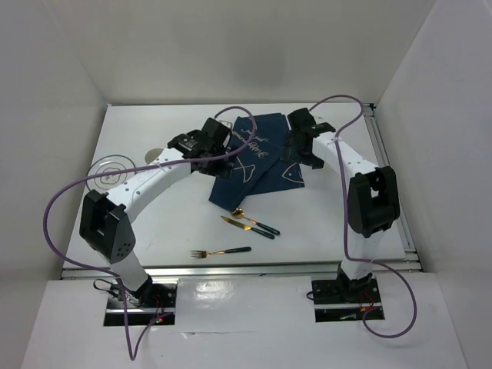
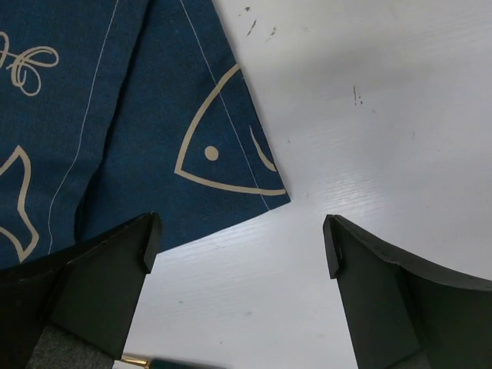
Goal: Set the dinner table for one person
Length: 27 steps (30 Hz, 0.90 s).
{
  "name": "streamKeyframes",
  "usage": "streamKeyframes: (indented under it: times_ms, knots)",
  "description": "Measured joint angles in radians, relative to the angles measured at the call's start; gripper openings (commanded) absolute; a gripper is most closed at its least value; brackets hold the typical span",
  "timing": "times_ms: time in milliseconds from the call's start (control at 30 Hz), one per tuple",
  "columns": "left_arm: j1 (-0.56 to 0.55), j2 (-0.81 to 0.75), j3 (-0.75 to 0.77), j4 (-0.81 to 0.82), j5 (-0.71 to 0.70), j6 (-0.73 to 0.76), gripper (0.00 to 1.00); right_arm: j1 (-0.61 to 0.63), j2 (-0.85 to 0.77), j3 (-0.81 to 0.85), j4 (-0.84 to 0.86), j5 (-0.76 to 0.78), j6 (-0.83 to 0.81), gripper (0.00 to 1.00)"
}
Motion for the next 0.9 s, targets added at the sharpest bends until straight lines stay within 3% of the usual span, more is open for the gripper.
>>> streamKeyframes:
  times_ms: [233,467,633,900]
  knots:
    - [-0.053,-0.017,-0.042,0.025,0.002,-0.008,0.97,-0.005,-0.075,-0.063,0.016,-0.039,0.000,1.00]
    - [-0.153,-0.028,-0.128,0.023,0.015,-0.010,0.78,-0.021,-0.220,-0.209,0.075,-0.087,-0.001,0.97]
    - [-0.180,-0.028,-0.226,0.023,0.033,-0.013,0.80,-0.067,-0.335,-0.335,0.127,-0.144,-0.005,0.90]
    - [-0.189,-0.017,-0.262,0.046,0.050,-0.013,0.78,-0.089,-0.370,-0.427,0.180,-0.224,-0.004,0.89]
